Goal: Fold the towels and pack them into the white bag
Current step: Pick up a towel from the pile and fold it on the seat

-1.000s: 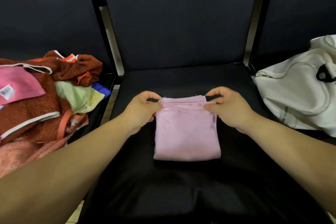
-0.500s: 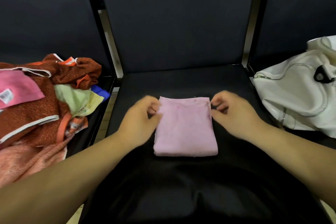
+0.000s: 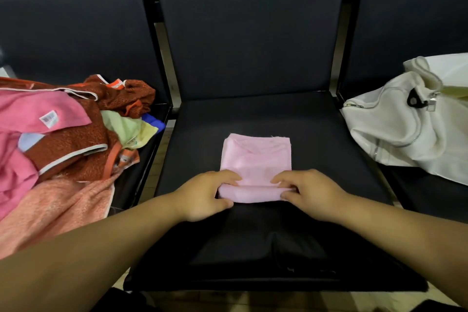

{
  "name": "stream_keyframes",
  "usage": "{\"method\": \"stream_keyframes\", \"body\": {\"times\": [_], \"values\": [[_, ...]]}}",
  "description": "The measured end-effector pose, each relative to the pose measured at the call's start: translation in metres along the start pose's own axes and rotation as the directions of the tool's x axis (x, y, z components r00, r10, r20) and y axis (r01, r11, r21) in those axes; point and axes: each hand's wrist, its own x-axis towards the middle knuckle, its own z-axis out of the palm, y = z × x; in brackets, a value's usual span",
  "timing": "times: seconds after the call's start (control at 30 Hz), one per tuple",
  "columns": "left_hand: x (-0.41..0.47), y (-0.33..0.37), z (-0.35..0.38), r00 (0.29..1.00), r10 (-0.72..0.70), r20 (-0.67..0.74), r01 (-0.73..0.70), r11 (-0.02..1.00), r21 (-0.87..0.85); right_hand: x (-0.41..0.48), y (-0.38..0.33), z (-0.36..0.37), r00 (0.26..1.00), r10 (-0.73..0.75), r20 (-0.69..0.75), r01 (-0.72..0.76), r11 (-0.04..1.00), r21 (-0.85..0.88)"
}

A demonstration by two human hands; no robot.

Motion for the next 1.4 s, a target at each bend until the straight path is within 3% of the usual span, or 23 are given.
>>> {"method": "stream_keyframes", "body": {"times": [0.13,0.3,0.53,0.63,0.8,0.9,1.03,1.17,1.4], "values": [[-0.016,0.001,0.004,1.000,0.020,0.008,-0.020,1.000,-0.018,-0.011,0.002,-0.021,0.983,0.107,0.149,-0.152,0.929,0.338],[-0.022,0.009,0.005,0.996,-0.001,-0.086,-0.015,0.983,-0.182,-0.021,0.005,-0.030,0.973,0.157,0.169,-0.218,0.860,0.461],[-0.013,0.025,-0.003,0.976,-0.086,-0.201,-0.005,0.911,-0.413,-0.018,0.002,-0.038,0.974,0.145,0.176,-0.228,0.664,0.712],[-0.008,0.028,-0.003,0.960,-0.165,-0.225,0.027,0.859,-0.512,-0.018,0.000,-0.036,0.974,0.135,0.180,-0.223,0.691,0.688],[0.001,0.030,0.001,0.921,-0.305,-0.243,0.090,0.773,-0.628,-0.021,-0.004,-0.033,0.961,0.056,0.272,-0.197,0.827,0.526],[0.005,0.031,0.003,0.911,-0.324,-0.257,0.100,0.776,-0.623,-0.016,-0.003,-0.026,0.982,0.104,0.157,-0.161,0.897,0.412],[0.007,0.032,0.003,0.903,-0.237,-0.359,0.046,0.883,-0.467,-0.006,0.003,-0.025,0.992,0.124,0.029,-0.123,0.886,0.447],[0.007,0.032,0.004,0.910,-0.158,-0.384,0.025,0.944,-0.330,0.002,0.007,-0.019,0.989,0.145,0.027,-0.141,0.875,0.463],[0.019,0.017,0.013,0.906,-0.260,-0.334,0.158,0.940,-0.304,0.019,0.015,-0.009,0.955,0.290,0.056,-0.271,0.786,0.555]]}}
